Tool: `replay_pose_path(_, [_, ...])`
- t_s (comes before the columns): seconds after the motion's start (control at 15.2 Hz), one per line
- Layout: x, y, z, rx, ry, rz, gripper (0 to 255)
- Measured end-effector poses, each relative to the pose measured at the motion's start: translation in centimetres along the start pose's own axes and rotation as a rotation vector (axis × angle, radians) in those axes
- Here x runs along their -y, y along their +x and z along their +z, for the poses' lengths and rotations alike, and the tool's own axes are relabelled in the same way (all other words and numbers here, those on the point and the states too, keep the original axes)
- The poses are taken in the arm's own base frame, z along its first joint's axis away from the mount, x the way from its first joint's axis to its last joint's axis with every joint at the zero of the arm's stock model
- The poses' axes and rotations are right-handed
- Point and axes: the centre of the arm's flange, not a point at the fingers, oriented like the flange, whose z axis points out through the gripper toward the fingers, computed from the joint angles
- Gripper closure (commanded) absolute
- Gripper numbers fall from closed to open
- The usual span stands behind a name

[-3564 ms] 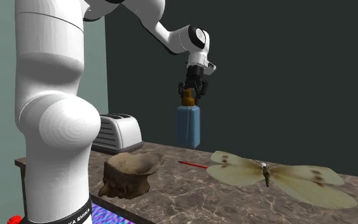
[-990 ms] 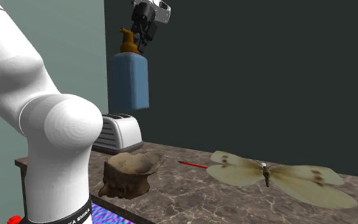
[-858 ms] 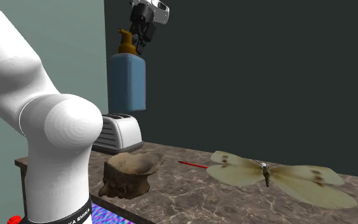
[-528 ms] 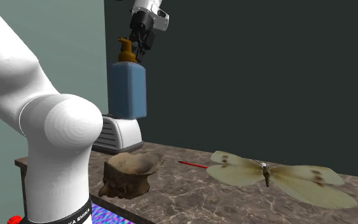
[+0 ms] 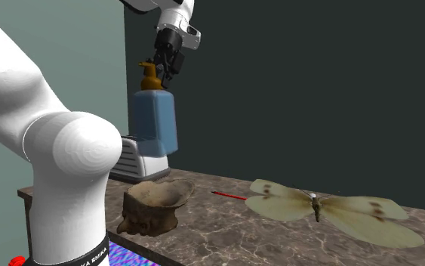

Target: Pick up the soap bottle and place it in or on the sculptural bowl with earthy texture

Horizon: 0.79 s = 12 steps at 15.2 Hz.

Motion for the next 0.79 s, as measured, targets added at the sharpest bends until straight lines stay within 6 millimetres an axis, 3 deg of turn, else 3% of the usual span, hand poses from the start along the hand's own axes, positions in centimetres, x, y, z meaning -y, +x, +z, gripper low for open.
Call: replay_pose_path(0.79, [0.1, 2.2, 5.9, 0.000, 0.000, 0.000, 255])
